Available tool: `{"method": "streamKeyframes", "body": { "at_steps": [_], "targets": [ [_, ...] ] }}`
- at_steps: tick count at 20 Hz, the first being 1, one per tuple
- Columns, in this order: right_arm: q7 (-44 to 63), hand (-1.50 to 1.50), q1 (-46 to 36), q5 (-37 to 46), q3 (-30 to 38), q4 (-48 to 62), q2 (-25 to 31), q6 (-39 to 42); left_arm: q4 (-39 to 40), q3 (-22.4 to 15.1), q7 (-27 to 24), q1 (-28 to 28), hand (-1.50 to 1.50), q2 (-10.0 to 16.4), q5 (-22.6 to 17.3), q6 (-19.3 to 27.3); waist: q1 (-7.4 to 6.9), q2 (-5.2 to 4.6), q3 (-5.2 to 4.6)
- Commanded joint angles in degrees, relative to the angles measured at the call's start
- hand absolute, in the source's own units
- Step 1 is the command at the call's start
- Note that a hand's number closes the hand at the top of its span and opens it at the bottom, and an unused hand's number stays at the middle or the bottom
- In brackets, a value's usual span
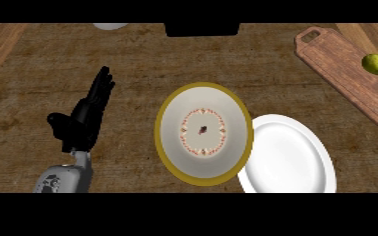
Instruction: Pick the squash from the plate and place it in the bowl
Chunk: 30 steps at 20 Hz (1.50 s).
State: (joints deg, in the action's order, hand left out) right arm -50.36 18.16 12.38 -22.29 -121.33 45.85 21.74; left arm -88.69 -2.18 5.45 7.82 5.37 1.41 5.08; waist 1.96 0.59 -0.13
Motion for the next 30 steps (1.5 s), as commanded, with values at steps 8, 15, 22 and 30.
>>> {"method": "streamKeyframes", "body": {
  "at_steps": [8,15,22,30],
  "targets": [
    [12.6,1.5,7.6,-31.5,28.0,-22.0,11.8,6.3,1.0,0.3,-2.1,-0.1,0.0,-0.5,0.1,-0.5,-0.85,-0.49,0.08],
    [30.6,1.5,-4.5,-33.9,21.1,-23.3,8.0,0.1,-0.4,-3.1,-1.4,-0.5,0.0,-2.6,2.7,0.8,-2.53,-0.73,0.0],
    [45.3,1.5,-27.5,-25.2,11.3,-14.3,3.8,-6.0,1.1,-3.3,1.1,2.2,0.0,-3.3,2.3,0.2,-3.56,-0.96,0.0],
    [48.9,1.5,-46.7,-7.5,1.0,4.1,-9.4,-7.3,0.8,-1.5,2.0,3.6,0.0,-2.3,1.7,-0.4,-3.45,-0.87,0.04]
  ]
}}
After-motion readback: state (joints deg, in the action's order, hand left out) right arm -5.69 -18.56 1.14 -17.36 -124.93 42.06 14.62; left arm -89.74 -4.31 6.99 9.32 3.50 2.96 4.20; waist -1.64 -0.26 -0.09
